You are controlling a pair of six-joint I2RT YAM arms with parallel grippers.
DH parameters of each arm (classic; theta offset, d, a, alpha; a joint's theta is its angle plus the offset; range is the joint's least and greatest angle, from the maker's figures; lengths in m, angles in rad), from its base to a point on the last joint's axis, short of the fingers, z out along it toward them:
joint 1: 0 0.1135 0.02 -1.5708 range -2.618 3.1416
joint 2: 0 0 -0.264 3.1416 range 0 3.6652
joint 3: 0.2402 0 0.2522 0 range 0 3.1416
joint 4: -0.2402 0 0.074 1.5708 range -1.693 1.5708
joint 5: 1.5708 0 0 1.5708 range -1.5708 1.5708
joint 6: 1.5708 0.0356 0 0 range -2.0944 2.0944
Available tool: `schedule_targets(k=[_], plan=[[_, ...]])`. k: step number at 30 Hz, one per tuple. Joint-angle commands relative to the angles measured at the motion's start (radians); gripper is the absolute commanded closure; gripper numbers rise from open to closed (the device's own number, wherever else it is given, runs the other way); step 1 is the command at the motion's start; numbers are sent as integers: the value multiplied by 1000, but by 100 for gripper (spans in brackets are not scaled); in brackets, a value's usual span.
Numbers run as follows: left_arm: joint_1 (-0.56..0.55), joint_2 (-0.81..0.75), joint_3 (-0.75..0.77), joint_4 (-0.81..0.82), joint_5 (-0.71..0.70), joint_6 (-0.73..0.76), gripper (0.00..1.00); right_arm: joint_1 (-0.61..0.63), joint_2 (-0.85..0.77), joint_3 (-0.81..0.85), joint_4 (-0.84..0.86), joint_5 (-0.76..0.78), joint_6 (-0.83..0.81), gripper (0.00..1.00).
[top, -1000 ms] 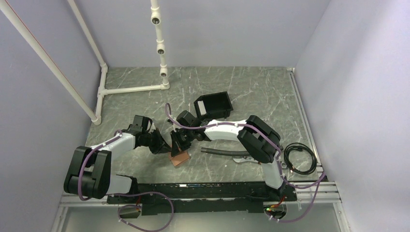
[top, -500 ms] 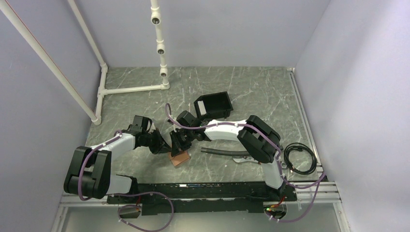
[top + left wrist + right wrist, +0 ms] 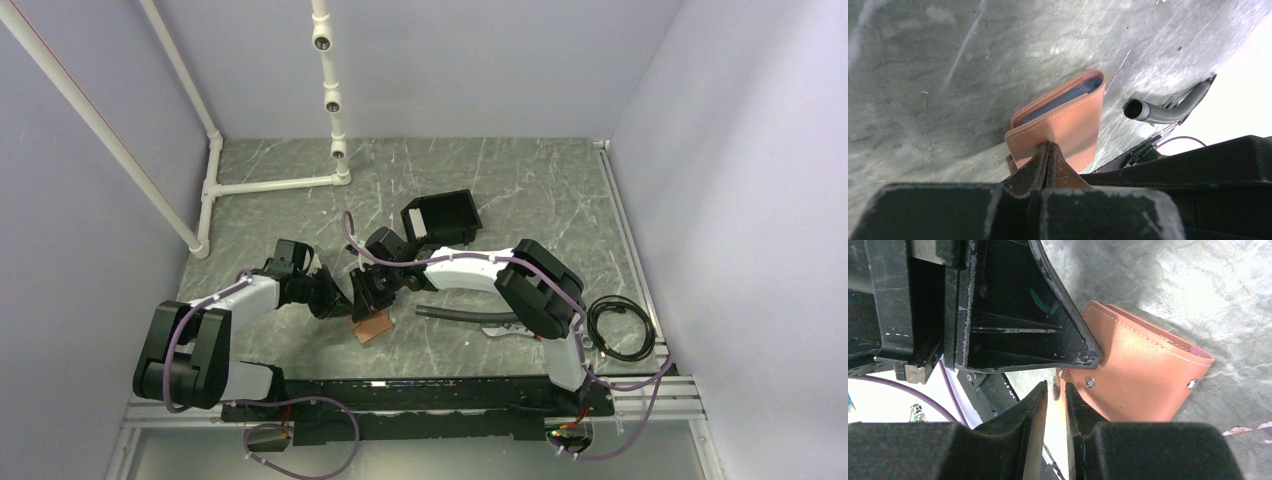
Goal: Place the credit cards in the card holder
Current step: Close the card holder at the center of the board.
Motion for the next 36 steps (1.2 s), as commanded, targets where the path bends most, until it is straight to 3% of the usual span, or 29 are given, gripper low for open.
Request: schedule_targets(k=[1, 16, 20, 27, 36], plan=[[0, 23, -33, -6, -63, 39, 100, -1, -58, 2, 30, 18, -8, 79], [0, 15, -27, -17, -62, 42, 100, -1, -29, 19, 21, -5, -14, 89], [0, 10, -25, -21, -64, 40, 100, -1, -21, 31, 3, 5, -17, 100], [0, -26, -28, -30, -82, 28, 100, -2, -30, 36, -63, 130, -23, 100], [-1, -12, -33, -29, -83, 36, 100, 1, -36, 53, -88, 183, -38, 100]])
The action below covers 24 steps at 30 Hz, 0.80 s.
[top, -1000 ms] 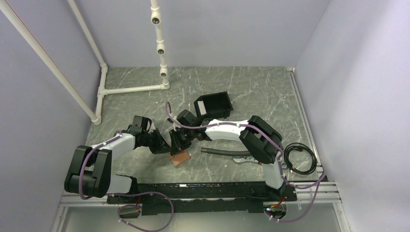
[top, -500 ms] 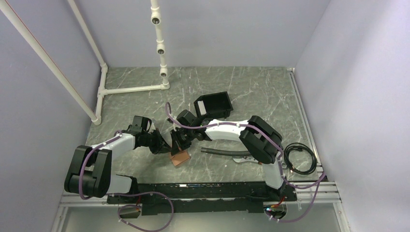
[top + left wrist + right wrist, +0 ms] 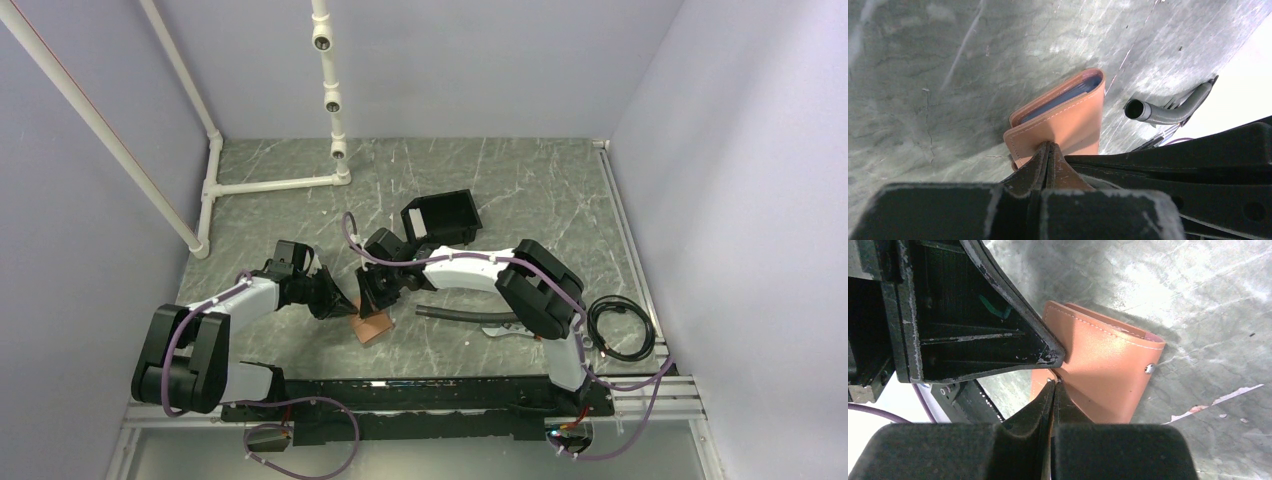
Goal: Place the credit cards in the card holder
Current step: Close the card holder at the center of the board.
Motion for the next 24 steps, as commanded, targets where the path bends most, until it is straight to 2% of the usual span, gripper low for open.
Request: schedule_targets(k=[1, 24], plan=[[0, 10, -25, -30, -69, 36, 100, -1, -31, 42, -17, 64, -29, 100], [0, 5, -22, -36, -67, 42, 100, 16, 86, 92, -141, 199, -46, 100]])
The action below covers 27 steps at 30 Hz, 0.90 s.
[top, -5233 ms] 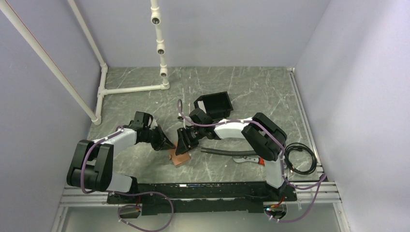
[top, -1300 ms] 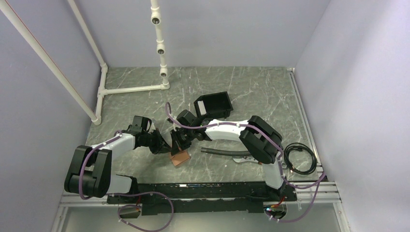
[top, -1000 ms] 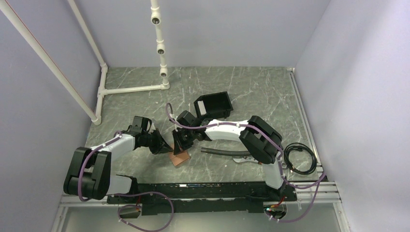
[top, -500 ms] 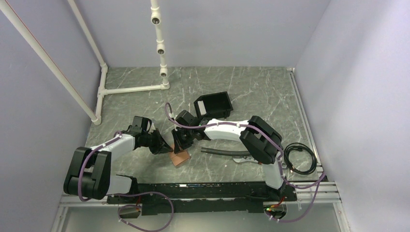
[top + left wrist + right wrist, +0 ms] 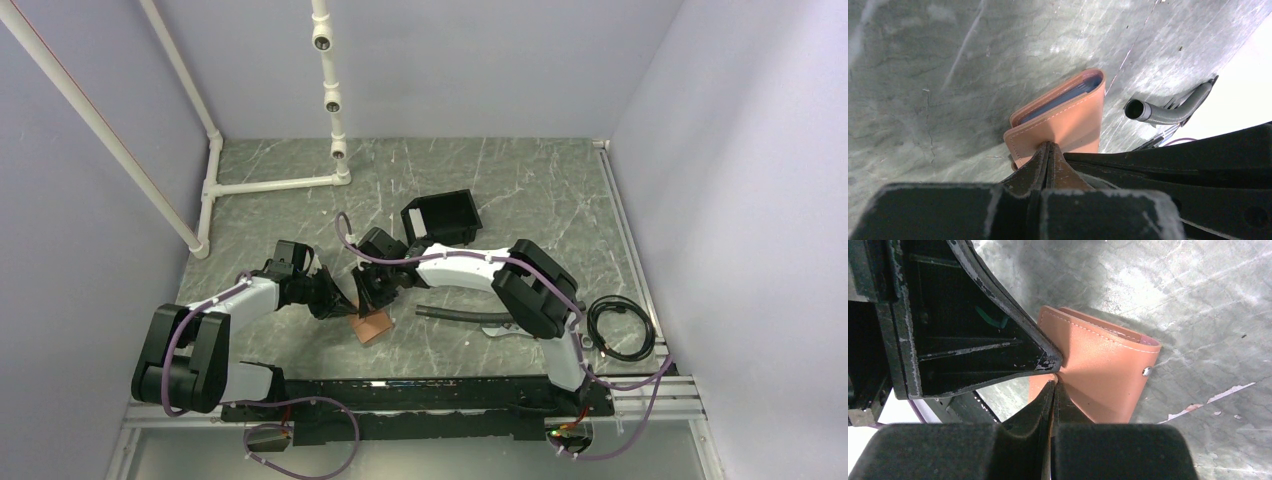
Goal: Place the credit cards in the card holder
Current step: Close the card holder at the center of the board.
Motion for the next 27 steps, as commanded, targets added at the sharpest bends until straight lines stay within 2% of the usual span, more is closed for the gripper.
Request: schedule_targets(k=[1, 11, 19, 27], plan=[[0, 1, -22, -37, -68, 42, 100, 3, 65, 15, -53, 144, -32, 100], [0, -12, -19, -53, -80, 48, 100, 7, 75, -83, -47, 169, -42, 100], [0, -14, -27, -52, -86, 46, 100, 20, 11, -251, 98, 199, -104, 100], [0, -36, -31, -62, -93, 37, 100, 82, 17, -340, 194, 324, -144, 100]])
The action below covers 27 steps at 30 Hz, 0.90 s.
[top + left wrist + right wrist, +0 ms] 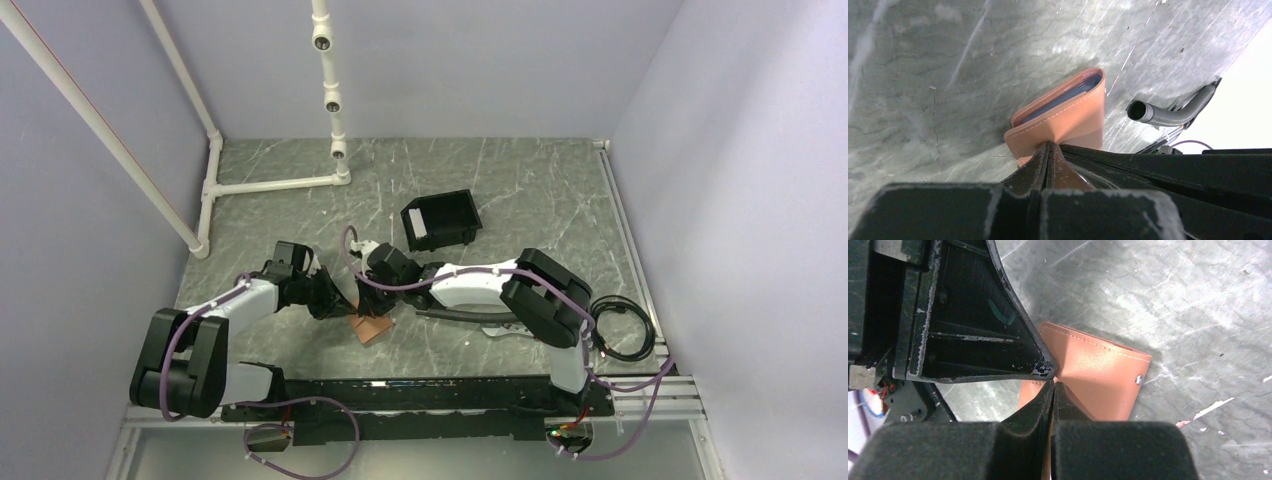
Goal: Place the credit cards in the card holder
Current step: Close the card holder at the center of the board.
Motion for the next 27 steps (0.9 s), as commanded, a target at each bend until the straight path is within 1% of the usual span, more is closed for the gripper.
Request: schedule_targets(k=[1, 8, 11, 13, 16, 19, 21, 22, 24, 27], plan=[[0, -25, -23, -66, -79, 31, 100, 45, 91, -129, -121, 212, -95, 100], [0, -46, -23, -69, -67, 30, 100, 103, 107, -198, -54, 310, -102, 100], [0, -60, -19, -57, -27, 21, 100, 115, 128, -198, -68, 360, -96, 100], [0, -89, -21, -32, 15, 1, 99, 115, 127, -211, -59, 363, -80, 100], [0, -166, -12, -26, 41, -33, 91, 114, 123, -220, -53, 349, -74, 100], [4, -256, 17, -83, 22, -56, 84, 106, 114, -233, -44, 333, -73, 100], [8, -316, 32, -128, 2, -70, 82, 95, 102, -245, -38, 316, -68, 100], [8, -339, 38, -148, -10, -76, 84, 91, 95, -254, -33, 309, -62, 100], [8, -364, 39, -177, -11, -82, 90, 86, 74, -274, -30, 296, -57, 100], [8, -317, 6, -150, 57, -97, 100, 86, 55, -292, 4, 278, -59, 100]])
